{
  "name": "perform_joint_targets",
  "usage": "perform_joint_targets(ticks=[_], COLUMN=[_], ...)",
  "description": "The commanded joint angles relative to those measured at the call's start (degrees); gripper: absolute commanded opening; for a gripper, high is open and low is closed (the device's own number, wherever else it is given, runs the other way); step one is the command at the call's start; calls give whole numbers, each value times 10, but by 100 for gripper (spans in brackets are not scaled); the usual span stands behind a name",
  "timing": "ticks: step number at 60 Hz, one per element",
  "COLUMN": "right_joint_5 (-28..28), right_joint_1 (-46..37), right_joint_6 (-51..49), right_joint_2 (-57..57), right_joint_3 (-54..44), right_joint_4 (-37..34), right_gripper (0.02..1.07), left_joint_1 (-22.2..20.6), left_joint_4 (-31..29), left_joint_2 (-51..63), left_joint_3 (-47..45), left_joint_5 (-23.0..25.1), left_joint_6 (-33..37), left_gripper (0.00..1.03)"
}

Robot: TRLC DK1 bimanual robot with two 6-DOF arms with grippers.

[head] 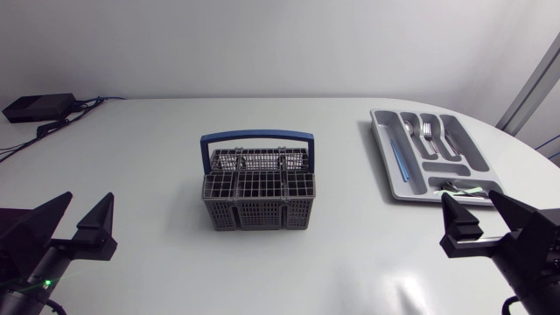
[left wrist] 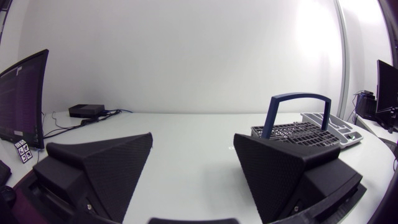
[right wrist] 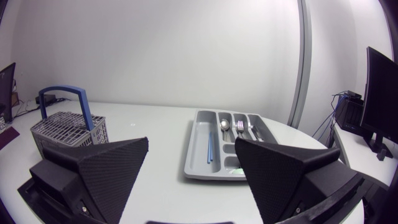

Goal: Unload the cutlery basket into the drawer organizer.

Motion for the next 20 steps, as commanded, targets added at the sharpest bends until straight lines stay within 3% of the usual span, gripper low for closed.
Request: perform_joint_targets(ticks=[1,20], right_joint_5=[-2,-4], right_joint_1=[-7,-8], right_joint_6=[14,17], right_joint_2=[-23,-43], right_joint_3=[-32,-51], right_joint_4=[27,49], right_gripper=[102,102], left_joint_1=[4,4], left_joint_4=[10,10], left_joint_2=[-4,-4], left_joint_3=[-13,-13], left_joint_5=[3,3], left_joint_6=[-1,-1], left_gripper=[91,92])
